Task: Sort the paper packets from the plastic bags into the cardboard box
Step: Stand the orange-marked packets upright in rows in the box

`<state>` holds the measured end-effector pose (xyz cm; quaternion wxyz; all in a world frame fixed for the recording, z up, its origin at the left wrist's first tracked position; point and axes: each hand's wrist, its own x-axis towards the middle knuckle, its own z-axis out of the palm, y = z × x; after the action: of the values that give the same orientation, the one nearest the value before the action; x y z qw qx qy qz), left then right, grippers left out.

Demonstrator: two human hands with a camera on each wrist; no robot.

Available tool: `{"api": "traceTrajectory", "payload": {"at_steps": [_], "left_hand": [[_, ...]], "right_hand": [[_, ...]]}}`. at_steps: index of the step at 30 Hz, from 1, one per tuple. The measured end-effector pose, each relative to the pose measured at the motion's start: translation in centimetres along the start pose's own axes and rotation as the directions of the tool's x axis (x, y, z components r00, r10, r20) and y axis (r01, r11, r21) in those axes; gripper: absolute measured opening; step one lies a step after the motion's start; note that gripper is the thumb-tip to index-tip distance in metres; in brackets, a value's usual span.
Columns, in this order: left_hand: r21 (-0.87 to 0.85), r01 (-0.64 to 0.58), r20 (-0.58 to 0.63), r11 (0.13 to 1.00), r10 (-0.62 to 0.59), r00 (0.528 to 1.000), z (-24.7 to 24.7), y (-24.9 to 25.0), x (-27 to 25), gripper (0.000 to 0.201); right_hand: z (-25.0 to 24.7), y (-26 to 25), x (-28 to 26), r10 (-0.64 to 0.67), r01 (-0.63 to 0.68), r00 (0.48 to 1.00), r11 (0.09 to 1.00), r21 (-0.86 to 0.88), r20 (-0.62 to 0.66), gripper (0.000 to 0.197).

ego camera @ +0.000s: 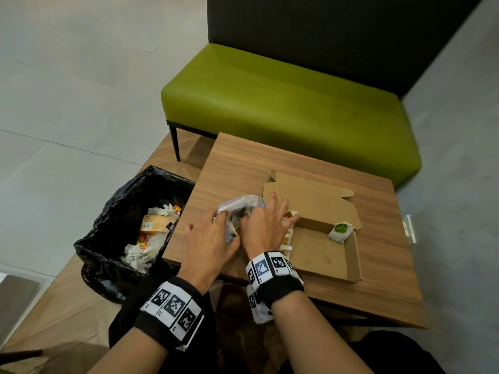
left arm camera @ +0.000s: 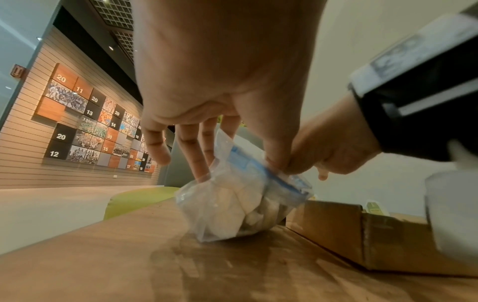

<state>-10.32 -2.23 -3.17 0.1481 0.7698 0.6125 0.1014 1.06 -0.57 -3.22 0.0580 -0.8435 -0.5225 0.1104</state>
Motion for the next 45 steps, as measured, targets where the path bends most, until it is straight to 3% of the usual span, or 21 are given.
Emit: {"api": "traceTrajectory", "payload": {"at_steps": [6, 13, 16, 20, 25, 28, 31, 33, 36, 37, 38, 40, 42, 44, 45], "left_hand": [[0.02, 0.024, -0.019, 0.999, -0.024, 1.0, -0.1, 0.9, 0.5, 0.058], [0.033, 0.021, -0.007, 0.999, -0.021, 1.0, 0.4, 1.4, 0.9, 0.062], [0.046, 0.03, 0.001, 0.998, -0.03, 1.0, 0.6, 1.2, 0.9, 0.062], [0.084, 0.036, -0.004, 0.996, -0.036, 0.999, 0.3, 1.1, 1.1, 0.061], [0.088, 0.087, -0.051, 0.992, -0.083, 0.995, 0.0, 0.2, 2.5, 0.061], [0.039, 0.142, 0.007, 0.989, -0.142, 0.99, 0.3, -0.2, 3.7, 0.063], [-0.024, 0.088, 0.059, 0.996, -0.087, 0.994, 0.3, -0.2, 4.2, 0.056], [-0.05, 0.05, 0.015, 0.997, -0.05, 0.999, -0.1, -0.1, 3.6, 0.045], [-0.26, 0.0, -0.215, 0.966, -0.057, 0.975, -1.0, 0.1, 1.9, 0.03], [-0.371, -0.042, -0.261, 0.928, -0.061, 0.963, -1.1, 0.2, 1.3, 0.033], [-0.501, -0.042, -0.221, 0.864, -0.081, 0.972, -1.2, 0.3, 0.9, 0.043], [-0.768, 0.184, 0.105, 0.613, -0.163, 0.981, -1.1, 1.0, 0.4, 0.066], [-0.805, 0.512, 0.491, 0.299, -0.146, 0.859, -1.1, 1.3, 0.3, 0.087], [-0.734, 0.67, 0.673, 0.113, -0.018, 0.74, -1.1, 1.2, 0.4, 0.099], [-0.716, 0.697, 0.698, 0.049, 0.049, 0.714, -1.2, 1.1, 0.4, 0.099]], "right_hand": [[-1.7, 1.7, -1.0, -0.093, 0.091, 0.996, 0.986, 0.142, 0.008, 0.026], [-3.7, 3.9, -0.9, -0.332, 0.331, 0.943, 0.918, 0.217, -0.031, 0.023], [-4.4, 5.0, -0.8, -0.354, 0.356, 0.934, 0.902, 0.246, -0.056, 0.022], [-5.9, 5.9, -0.7, -0.386, 0.364, 0.922, 0.836, 0.411, -0.03, 0.02], [-7.1, 6.4, -0.6, -0.383, 0.402, 0.913, 0.787, 0.467, -0.14, 0.021], [-6.9, 6.5, -0.5, -0.364, 0.399, 0.916, 0.787, 0.47, -0.169, 0.022], [-5.9, 6.5, -0.6, -0.345, 0.377, 0.925, 0.789, 0.485, -0.157, 0.024], [-5.1, 6.6, -0.9, -0.343, 0.373, 0.927, 0.8, 0.471, -0.15, 0.026], [-4.2, 6.9, -1.2, -0.354, 0.392, 0.92, 0.813, 0.43, -0.17, 0.026], [-4.0, 7.0, -1.3, -0.37, 0.415, 0.91, 0.809, 0.416, -0.189, 0.024], [-3.9, 7.1, -1.3, -0.394, 0.448, 0.894, 0.799, 0.401, -0.214, 0.023], [-3.8, 7.4, -1.4, -0.465, 0.542, 0.838, 0.765, 0.347, -0.285, 0.025], [-3.6, 7.7, -1.5, -0.536, 0.626, 0.773, 0.73, 0.275, -0.339, 0.03], [-3.6, 7.9, -1.6, -0.592, 0.679, 0.724, 0.7, 0.219, -0.353, 0.028], [-3.6, 8.1, -1.6, -0.615, 0.698, 0.706, 0.688, 0.2, -0.351, 0.027]]}}
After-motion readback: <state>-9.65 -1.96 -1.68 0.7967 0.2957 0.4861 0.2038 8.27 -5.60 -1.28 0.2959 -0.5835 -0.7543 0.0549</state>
